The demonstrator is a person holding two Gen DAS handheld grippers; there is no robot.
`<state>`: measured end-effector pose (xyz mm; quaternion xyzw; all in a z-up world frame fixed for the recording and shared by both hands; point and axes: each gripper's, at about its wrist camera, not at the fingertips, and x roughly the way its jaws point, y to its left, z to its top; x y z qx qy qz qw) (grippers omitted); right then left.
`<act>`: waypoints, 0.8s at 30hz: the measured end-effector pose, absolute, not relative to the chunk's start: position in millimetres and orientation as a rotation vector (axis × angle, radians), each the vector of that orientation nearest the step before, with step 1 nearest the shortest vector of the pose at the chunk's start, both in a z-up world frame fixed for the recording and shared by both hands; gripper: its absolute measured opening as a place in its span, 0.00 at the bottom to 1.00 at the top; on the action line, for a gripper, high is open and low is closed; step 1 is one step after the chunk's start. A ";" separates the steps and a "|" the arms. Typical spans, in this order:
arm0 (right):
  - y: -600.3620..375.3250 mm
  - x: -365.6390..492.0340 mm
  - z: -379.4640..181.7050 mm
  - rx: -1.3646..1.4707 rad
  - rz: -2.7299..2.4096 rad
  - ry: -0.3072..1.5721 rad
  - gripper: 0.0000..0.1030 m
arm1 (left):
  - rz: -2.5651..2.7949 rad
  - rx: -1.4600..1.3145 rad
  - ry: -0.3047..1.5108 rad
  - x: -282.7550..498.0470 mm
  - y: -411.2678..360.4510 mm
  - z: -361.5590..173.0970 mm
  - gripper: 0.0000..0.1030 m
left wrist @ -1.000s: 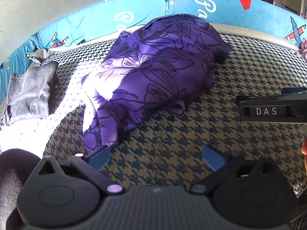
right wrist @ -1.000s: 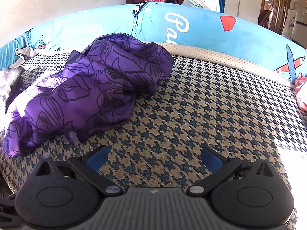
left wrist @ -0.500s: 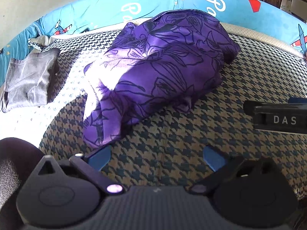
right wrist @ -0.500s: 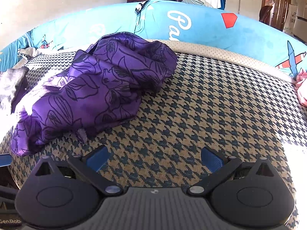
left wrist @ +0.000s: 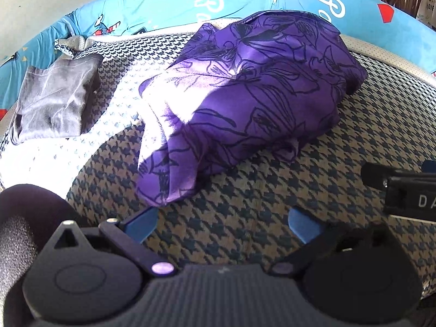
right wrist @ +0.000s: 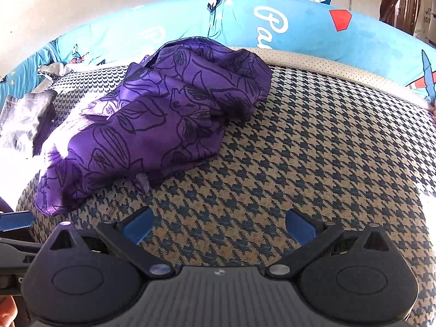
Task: Fold clothes
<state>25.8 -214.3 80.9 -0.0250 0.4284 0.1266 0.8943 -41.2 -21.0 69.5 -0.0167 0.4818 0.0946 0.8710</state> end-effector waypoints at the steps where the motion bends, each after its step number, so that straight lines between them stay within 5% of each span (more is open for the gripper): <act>1: -214.2 26.1 81.1 -0.048 0.265 0.891 1.00 | 0.200 -0.042 1.009 -41.7 -20.6 69.6 1.00; 24: -208.8 27.2 80.3 -0.068 0.274 0.902 1.00 | 0.228 -0.073 1.027 -41.3 -19.2 65.6 1.00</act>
